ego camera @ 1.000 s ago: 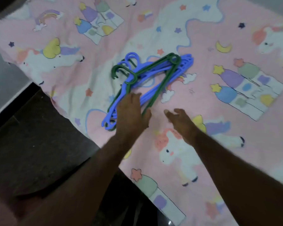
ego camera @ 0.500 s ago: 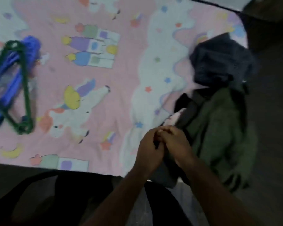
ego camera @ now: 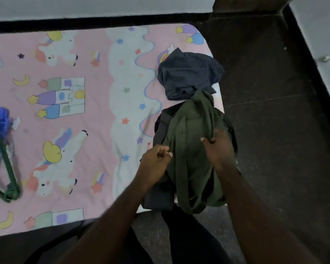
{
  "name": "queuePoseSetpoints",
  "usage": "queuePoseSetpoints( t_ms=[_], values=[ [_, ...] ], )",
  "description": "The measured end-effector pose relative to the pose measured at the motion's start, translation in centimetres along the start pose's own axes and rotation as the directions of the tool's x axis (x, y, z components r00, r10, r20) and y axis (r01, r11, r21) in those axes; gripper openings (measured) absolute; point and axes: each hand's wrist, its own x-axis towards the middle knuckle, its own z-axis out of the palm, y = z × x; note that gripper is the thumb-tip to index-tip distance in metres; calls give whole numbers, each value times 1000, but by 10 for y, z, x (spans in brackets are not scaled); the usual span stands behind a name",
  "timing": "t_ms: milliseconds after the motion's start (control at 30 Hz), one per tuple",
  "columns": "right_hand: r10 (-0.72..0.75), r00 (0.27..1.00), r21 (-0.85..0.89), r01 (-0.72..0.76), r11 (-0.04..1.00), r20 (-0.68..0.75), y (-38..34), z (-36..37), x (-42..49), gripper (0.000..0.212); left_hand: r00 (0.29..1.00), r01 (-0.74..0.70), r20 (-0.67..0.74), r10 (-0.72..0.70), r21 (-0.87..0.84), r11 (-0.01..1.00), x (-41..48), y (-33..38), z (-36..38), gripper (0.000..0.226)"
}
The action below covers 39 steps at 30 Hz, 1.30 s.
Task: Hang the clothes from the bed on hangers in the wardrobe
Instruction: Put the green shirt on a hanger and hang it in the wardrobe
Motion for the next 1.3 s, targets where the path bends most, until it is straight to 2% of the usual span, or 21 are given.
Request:
queuePoseSetpoints(
  t_ms=[100, 167, 200, 267, 333, 400, 433, 500, 567, 600, 667, 733, 800, 867, 933, 1000, 1033, 1067, 1133, 1200, 1300],
  values=[
    [67, 997, 75, -69, 995, 27, 6, -5, 7, 18, 998, 58, 37, -57, -26, 998, -8, 11, 6, 11],
    [135, 990, 382, -139, 914, 36, -11, -9, 0, 13, 996, 86, 16, -85, -103, 991, -14, 24, 6, 7],
    [108, 990, 560, -138, 817, 86, -26, -15, -9, 9, 994, 101, -11, -105, -166, 981, -18, 35, 5, 8],
    [-139, 970, 714, -48, 698, 202, -54, -31, -37, 18, 983, 166, 2, -182, -417, 894, -20, 62, 0, 24],
    [-425, 819, 682, 58, 729, 385, -66, -44, -72, 25, 961, 272, 163, -222, -688, 673, -18, 90, -8, 48],
    [-538, 670, 654, 104, 750, 511, -65, -49, -96, 24, 952, 306, 268, -151, -778, 548, -15, 115, -20, 55],
    [-516, 674, 651, 68, 756, 529, -59, -49, -102, 22, 950, 307, 286, -128, -767, 563, -14, 124, -21, 45],
    [-356, 797, 671, -83, 737, 489, -52, -48, -106, 18, 970, 237, 201, -136, -668, 705, -11, 136, -18, 43],
    [-82, 904, 730, -282, 622, 419, -46, -51, -101, 14, 991, 127, 100, -89, -485, 865, -14, 140, -15, 39],
    [20, 908, 762, -364, 535, 419, -45, -56, -97, 9, 996, 55, 81, -26, -378, 924, -17, 139, -15, 37],
    [72, 869, 793, -478, 378, 490, -41, -66, -86, 35, 972, -12, 225, 61, -215, 976, -27, 128, -15, 34],
    [60, 830, 794, -549, 260, 555, -42, -77, -76, 53, 877, -28, 479, 46, -46, 999, -43, 115, -16, 36],
    [78, 804, 759, -584, 288, 590, -49, -71, -63, 41, 776, -114, 631, -18, 168, 979, -61, 103, -18, 33],
    [111, 804, 708, -572, 416, 584, -53, -58, -53, 30, 724, -88, 681, -109, 248, 965, -74, 100, -26, 37],
    [111, 856, 704, -483, 520, 505, -60, -48, -50, 24, 680, 165, 725, -104, -13, 986, -81, 99, -47, 48],
    [84, 922, 736, -355, 577, 378, -71, -51, -59, 15, 776, 341, 631, -1, -419, 841, -79, 97, -66, 64],
    [34, 940, 742, -291, 604, 341, -76, -52, -66, 19, 865, 294, 502, -12, -489, 821, -77, 101, -71, 66],
    [-46, 948, 739, -215, 639, 316, -81, -52, -75, 21, 935, 221, 350, -56, -453, 864, -76, 109, -73, 62],
    [-267, 892, 694, -69, 716, 364, -92, -49, -101, 33, 974, 198, 163, -157, -275, 941, -70, 132, -69, 53],
    [-409, 798, 626, 51, 778, 443, -96, -45, -126, 39, 965, 197, 192, -180, -77, 977, -67, 156, -60, 46],
    [-438, 751, 615, 55, 787, 494, -88, -50, -147, 31, 984, 150, 85, -158, 87, 985, -68, 172, -44, 14]
  ],
)
